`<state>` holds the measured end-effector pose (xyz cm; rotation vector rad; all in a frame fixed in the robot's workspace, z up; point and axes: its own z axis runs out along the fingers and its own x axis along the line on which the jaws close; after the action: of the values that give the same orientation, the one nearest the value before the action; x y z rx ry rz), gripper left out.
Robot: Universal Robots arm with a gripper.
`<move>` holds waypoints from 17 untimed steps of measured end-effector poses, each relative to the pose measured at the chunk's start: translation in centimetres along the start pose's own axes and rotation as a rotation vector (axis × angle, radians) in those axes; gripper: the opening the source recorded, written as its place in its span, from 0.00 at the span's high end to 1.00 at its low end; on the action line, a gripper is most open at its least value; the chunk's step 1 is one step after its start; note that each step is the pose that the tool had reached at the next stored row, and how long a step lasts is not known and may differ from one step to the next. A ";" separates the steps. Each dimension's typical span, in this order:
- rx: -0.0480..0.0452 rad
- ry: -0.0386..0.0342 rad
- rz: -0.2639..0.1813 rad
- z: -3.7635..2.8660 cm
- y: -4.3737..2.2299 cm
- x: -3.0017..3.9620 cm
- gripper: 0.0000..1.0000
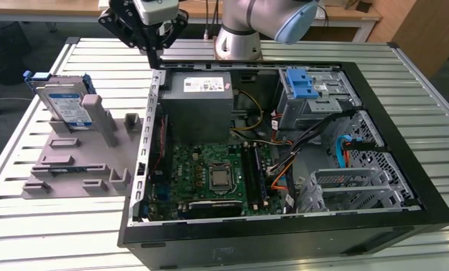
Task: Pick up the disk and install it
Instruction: 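Reach for the disk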
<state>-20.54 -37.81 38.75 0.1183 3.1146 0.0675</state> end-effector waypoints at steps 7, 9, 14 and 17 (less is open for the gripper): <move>0.0000 0.0008 0.000 0.06 0.25 0.73 0.89; 0.0000 0.0011 0.000 0.08 0.32 0.93 0.89; 0.0001 0.0018 0.000 0.12 0.47 1.43 0.89; 0.0001 0.0022 0.000 0.14 0.56 1.74 0.89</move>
<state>-22.23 -37.11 38.59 0.1183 3.1168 0.0675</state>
